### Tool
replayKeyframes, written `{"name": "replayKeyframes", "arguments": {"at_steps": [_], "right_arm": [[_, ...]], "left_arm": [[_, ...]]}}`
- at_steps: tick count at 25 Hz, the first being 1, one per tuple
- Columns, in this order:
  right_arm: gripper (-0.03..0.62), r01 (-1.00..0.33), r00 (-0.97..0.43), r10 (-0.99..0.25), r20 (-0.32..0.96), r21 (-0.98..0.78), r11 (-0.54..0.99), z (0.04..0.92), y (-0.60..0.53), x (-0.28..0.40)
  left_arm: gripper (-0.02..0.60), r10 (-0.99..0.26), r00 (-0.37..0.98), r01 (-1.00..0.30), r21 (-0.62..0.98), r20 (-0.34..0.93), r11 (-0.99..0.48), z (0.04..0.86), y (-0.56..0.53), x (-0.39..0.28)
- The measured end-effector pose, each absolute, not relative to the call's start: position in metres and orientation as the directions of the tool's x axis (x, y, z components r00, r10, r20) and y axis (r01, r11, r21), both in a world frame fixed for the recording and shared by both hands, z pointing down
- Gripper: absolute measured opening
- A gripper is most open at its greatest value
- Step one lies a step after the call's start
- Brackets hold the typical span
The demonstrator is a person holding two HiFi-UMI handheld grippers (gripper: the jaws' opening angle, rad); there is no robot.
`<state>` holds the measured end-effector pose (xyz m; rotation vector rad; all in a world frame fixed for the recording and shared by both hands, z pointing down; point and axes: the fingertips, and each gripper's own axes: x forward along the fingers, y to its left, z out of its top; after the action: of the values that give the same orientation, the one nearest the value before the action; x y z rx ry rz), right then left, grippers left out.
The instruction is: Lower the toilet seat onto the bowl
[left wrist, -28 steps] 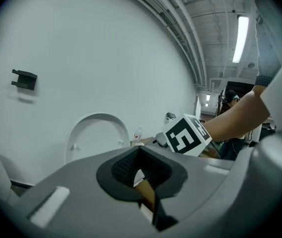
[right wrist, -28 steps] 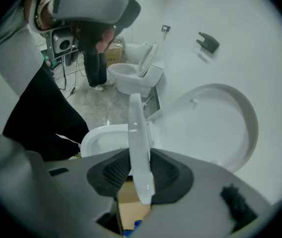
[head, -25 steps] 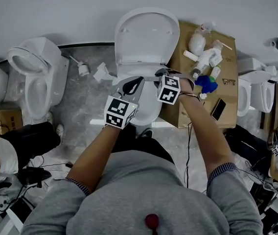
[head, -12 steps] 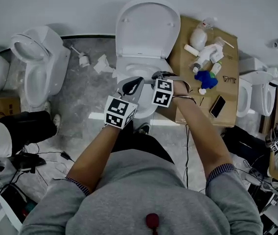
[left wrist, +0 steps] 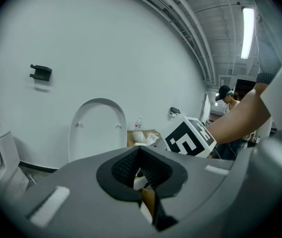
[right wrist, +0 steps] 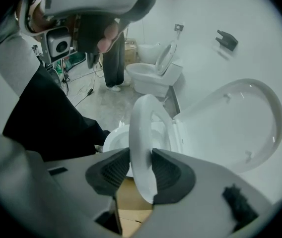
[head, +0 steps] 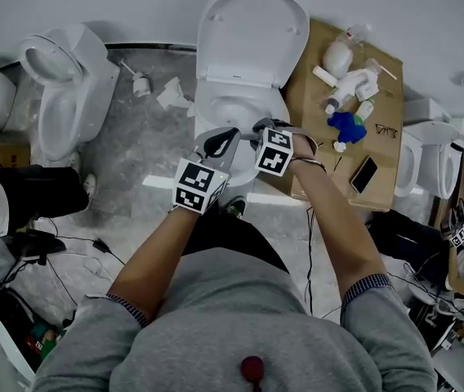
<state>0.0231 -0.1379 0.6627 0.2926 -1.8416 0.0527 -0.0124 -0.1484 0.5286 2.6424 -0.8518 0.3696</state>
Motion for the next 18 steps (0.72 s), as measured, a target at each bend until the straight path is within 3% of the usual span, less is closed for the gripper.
{"name": "replayKeyframes", "arguments": {"at_steps": [18], "right_arm": [[0.163,-0.207,-0.303,-0.133,0.944,0.071,0.976,0.714,-0.078,0.012]], "left_arm": [[0.008,-0.511,0.755,-0.634,0.262,0.411,-0.727,0.593,-0.094,-0.026]]}}
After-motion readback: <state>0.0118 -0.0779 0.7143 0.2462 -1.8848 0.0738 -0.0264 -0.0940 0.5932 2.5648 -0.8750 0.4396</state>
